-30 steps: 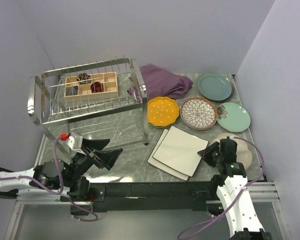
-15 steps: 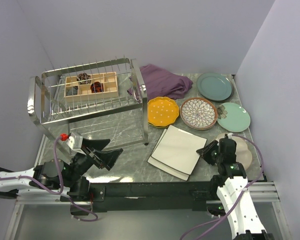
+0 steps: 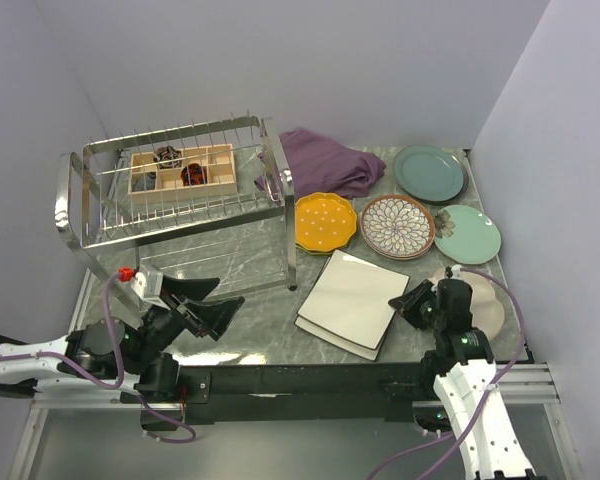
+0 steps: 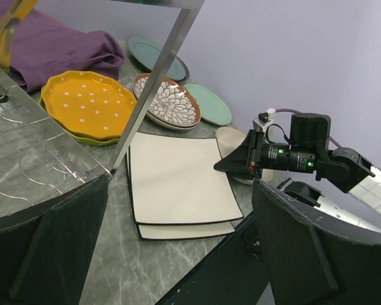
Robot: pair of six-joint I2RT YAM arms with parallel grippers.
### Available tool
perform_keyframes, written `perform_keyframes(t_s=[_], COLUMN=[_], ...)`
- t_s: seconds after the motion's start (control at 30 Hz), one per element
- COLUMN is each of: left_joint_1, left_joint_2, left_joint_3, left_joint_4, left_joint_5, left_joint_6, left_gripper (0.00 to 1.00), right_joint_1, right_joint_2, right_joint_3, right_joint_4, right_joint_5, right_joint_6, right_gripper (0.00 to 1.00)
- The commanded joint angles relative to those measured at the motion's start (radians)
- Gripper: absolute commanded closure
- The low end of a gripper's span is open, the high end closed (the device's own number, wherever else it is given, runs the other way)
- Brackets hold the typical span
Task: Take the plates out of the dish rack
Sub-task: Place the plate at the center of the board.
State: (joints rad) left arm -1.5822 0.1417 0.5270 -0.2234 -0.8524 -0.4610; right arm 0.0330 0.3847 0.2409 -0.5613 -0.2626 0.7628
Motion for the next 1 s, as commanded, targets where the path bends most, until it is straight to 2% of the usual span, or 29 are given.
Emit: perform_keyframes(t_s=[0.0,0.07,0.33,0.43,0.47,0.6,0.73,0.97], left_joint_1=[-0.007,-0.007,-0.007,-0.007,-0.006,-0.007,-0.007,-0.007], left_joint_2=[-0.013,-0.016,-0.021,-0.021,-0.019,-0.021,-0.016,-0.004], left_joint_3=[-0.005,-0.007,-0.010,-0.009,-0.009,-0.009,-0.010,-0.007], left_joint_4=[0.012,0.013,0.013,0.012,0.012,0.015,0.012,0.012], left_joint_5=[0.013,0.015,0.016,0.018,0.018,0.018,0.010,-0.004], left_joint_6=[-0.005,-0.005,-0.005,-0.005,-0.007,-0.004,-0.005,-0.007], left_gripper=[0.01,0.01,0.01,0.01,0.00,0.01,0.01,0.01], right_joint_1=[0.022,0.024,0.022,0.022,0.024,0.022,0.022,0.025], right_joint_2=[0.000,0.034,0.079,0.060,0.054,0.034,0.017,0.031], right_joint_3=[0.034,0.043,0.055,0.083,0.089,0.118,0.132,0.225], right_joint_4=[-0.018,-0.029,-0.069,-0.113,-0.124,-0.160,-0.167,-0.109], right_joint_5=[0.045,0.069,0.151,0.198,0.204,0.232,0.256,0.261], right_joint_6=[0.023,0.029,0.079,0.096,0.099,0.122,0.135,0.106], right_gripper=[0.92,0.72,0.66,0.59,0.53,0.44,0.43,0.55])
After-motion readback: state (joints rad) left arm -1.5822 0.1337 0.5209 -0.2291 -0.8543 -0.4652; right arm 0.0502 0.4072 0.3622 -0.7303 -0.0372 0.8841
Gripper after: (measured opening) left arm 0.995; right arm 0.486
